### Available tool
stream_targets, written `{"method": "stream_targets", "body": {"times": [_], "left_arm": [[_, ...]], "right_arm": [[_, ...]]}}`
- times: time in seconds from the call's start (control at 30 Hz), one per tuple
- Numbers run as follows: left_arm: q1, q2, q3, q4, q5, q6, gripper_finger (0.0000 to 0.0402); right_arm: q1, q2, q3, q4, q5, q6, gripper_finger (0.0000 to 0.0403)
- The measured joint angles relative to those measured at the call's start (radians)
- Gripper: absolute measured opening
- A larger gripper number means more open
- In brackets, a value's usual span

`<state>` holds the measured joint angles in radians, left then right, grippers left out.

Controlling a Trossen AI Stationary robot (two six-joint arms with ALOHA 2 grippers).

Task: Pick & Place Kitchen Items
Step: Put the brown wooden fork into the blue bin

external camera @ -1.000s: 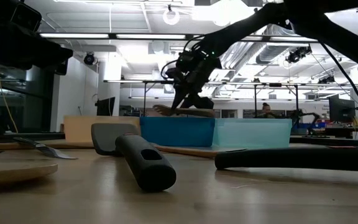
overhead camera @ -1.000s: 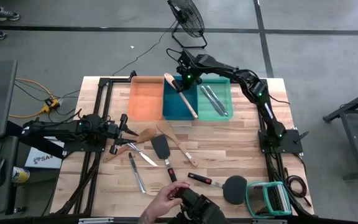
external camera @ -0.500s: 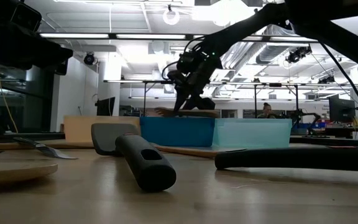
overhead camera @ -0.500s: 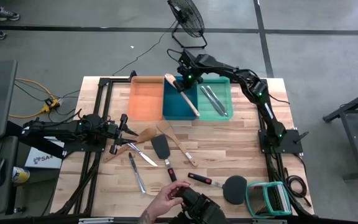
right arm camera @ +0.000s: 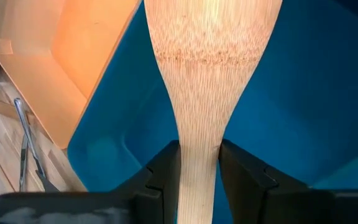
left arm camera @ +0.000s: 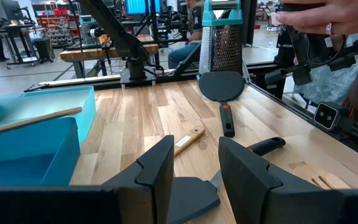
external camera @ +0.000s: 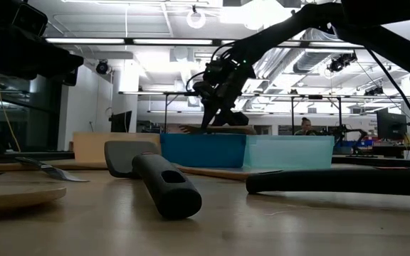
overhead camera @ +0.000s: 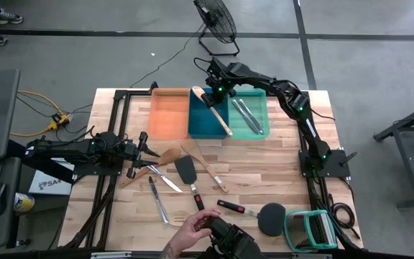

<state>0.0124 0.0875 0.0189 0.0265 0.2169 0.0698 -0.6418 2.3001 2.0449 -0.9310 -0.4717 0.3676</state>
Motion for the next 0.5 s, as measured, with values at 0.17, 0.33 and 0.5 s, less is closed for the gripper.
{"method": "stream_targets", "body": {"times": [0.17,0.33,0.5], "left_arm": [[0.000,0.000,0.000,0.000,0.000,0.000,0.0125],[0.000,0.000,0.000,0.000,0.000,0.000,0.0125],[0.000,0.000,0.000,0.000,0.000,0.000,0.0125]], "right_arm": [[0.000,0.000,0.000,0.000,-0.003,0.001,0.0102],[0.004,0.000,0.000,0.000,-0.017,0.001,0.0114],[0.007,0.000,0.000,0.000,0.011,0.002,0.0139]]}}
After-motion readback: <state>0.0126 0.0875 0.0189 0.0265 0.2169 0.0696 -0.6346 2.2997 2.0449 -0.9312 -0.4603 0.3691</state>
